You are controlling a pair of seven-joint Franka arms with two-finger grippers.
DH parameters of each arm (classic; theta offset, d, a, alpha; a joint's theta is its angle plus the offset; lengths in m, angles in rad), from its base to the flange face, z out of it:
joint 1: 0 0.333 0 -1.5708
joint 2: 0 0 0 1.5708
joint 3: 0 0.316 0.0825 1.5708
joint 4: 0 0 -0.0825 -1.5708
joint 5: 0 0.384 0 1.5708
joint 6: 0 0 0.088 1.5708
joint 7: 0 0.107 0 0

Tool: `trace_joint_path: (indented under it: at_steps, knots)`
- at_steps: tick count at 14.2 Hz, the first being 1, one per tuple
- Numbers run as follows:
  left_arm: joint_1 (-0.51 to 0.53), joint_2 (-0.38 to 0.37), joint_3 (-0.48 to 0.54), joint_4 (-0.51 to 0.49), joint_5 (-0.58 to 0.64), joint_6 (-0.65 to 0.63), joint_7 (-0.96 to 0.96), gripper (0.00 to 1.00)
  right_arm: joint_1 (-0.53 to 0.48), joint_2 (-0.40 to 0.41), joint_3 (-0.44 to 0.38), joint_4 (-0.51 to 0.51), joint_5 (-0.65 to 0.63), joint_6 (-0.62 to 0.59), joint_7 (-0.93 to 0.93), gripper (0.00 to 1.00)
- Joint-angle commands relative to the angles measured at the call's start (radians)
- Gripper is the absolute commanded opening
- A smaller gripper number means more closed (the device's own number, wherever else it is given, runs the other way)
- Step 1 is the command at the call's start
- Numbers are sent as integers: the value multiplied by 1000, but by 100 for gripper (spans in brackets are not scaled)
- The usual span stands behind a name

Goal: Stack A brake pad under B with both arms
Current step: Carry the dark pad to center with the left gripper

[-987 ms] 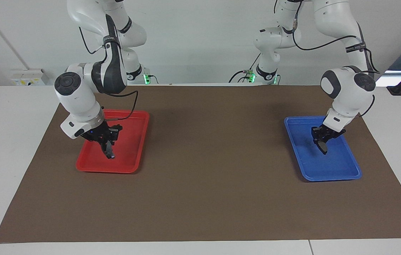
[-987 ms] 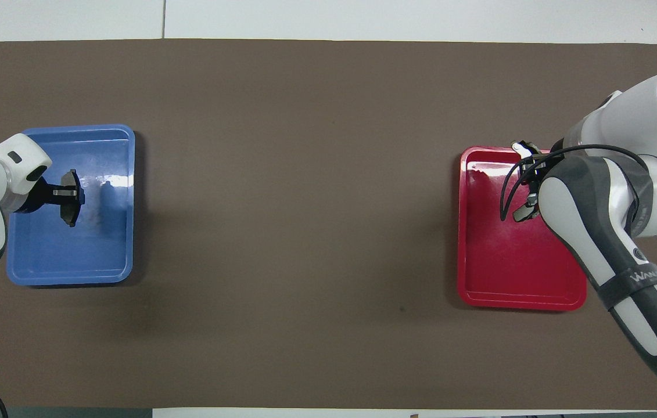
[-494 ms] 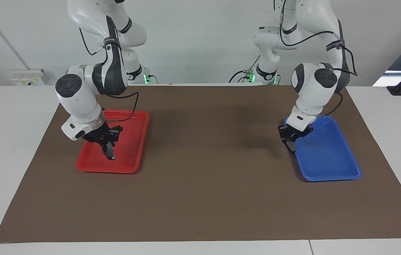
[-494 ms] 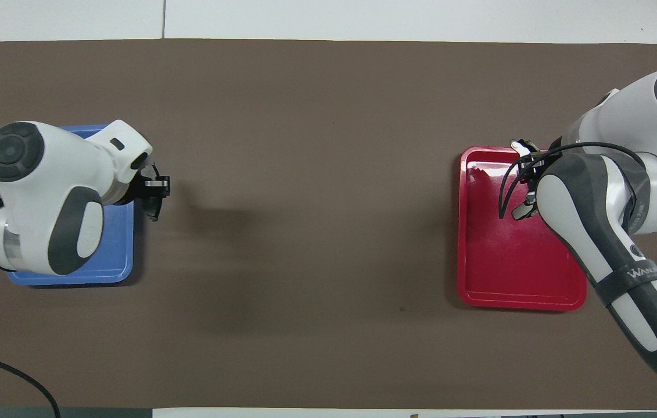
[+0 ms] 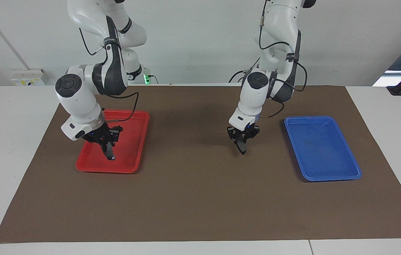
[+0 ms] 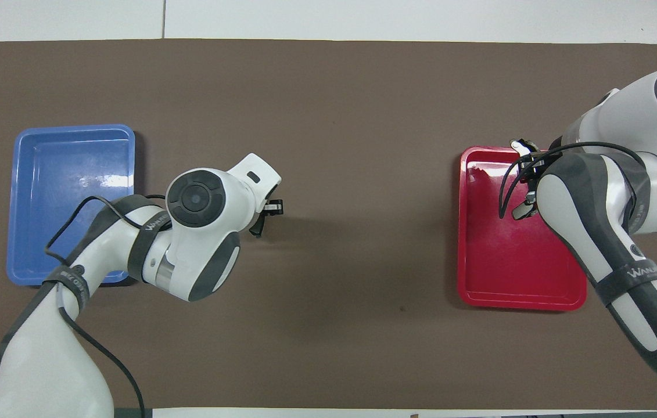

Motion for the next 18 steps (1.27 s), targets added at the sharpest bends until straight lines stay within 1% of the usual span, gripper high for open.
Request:
trace_joint_path:
  at_steps: [1,3,8,9,10,11,12,13,14,16,17,18]
  knots:
    - [-53,75,19,52,-1,58,-61,1,-7,8,4,22,4,-13,-27,5]
    - [-78,104,20,55,-1,89,-61,4,-7,8,4,22,10,-13,-27,5]
    - [-110,112,19,83,0,98,-61,5,-6,8,4,22,15,-16,-27,5]
    - [-110,112,19,83,0,98,-60,10,0,7,4,25,26,-17,-24,5]
    - [-110,112,19,83,0,94,-61,19,20,7,4,28,38,-17,-21,6]
    - [-110,112,19,83,0,87,-63,40,28,8,2,34,39,-14,-19,6]
    - [-108,112,19,83,0,87,-61,70,28,8,2,39,39,-16,-19,6]
    - [-105,110,20,81,0,87,-60,95,28,8,2,39,41,-16,-19,6]
    - [-101,101,20,80,0,84,-57,100,30,10,4,39,41,-16,-16,6]
    - [-90,69,26,78,0,52,-49,100,62,19,2,68,97,-25,-1,6]
    - [-81,43,32,75,0,13,-46,100,83,31,2,95,111,-34,19,6]
    - [-47,13,32,74,3,-30,-35,100,111,40,4,121,113,-42,48,6]
